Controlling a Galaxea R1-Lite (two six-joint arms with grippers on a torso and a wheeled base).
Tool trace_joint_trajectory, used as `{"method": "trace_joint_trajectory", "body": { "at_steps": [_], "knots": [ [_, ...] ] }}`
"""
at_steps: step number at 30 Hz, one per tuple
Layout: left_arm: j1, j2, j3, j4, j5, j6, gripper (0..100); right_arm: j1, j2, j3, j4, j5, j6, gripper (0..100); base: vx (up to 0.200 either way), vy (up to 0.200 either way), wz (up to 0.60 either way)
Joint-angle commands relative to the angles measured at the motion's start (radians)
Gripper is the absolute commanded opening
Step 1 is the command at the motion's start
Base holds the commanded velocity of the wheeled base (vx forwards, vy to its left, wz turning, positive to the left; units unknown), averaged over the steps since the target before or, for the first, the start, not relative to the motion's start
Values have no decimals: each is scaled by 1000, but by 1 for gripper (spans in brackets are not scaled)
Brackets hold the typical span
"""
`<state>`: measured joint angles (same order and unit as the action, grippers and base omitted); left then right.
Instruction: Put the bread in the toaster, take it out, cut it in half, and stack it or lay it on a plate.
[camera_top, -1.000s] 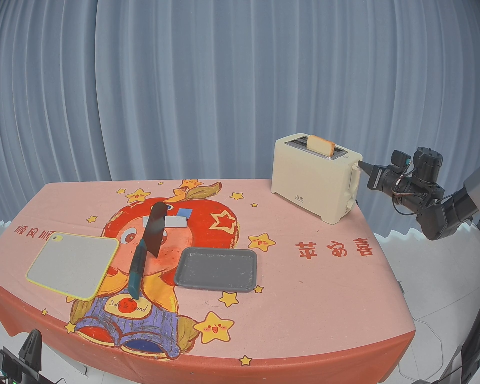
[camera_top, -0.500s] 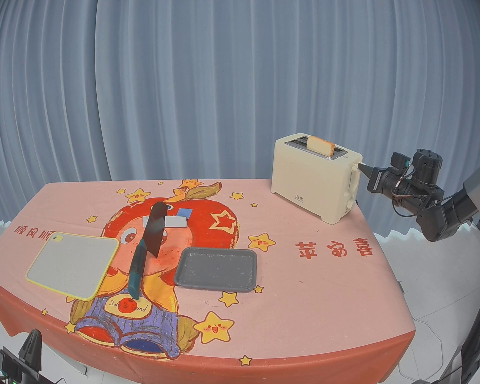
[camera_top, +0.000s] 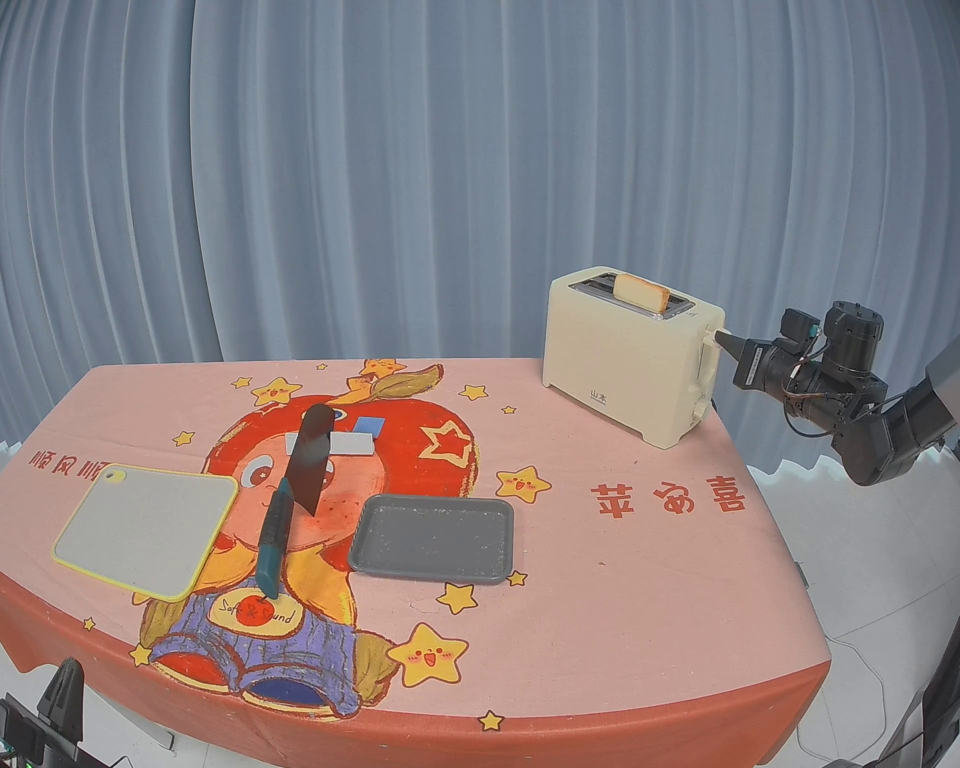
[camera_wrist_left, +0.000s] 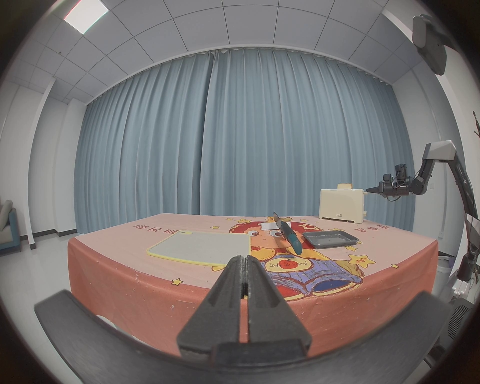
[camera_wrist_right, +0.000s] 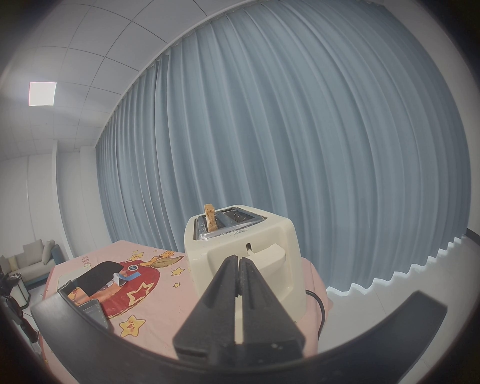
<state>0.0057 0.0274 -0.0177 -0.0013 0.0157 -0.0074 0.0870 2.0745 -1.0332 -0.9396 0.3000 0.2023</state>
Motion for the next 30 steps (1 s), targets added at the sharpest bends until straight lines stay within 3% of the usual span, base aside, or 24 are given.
{"method": "trace_joint_trajectory", "body": {
  "at_steps": [1, 30],
  "knots": [
    [0, 2, 18, 0, 1, 0, 0, 3, 3, 7, -1, 1, 0, 0, 0, 0, 0],
    [0, 2, 18, 0, 1, 0, 0, 8, 42, 24, 35, -13, -15, 0, 0, 0, 0]
  ]
}}
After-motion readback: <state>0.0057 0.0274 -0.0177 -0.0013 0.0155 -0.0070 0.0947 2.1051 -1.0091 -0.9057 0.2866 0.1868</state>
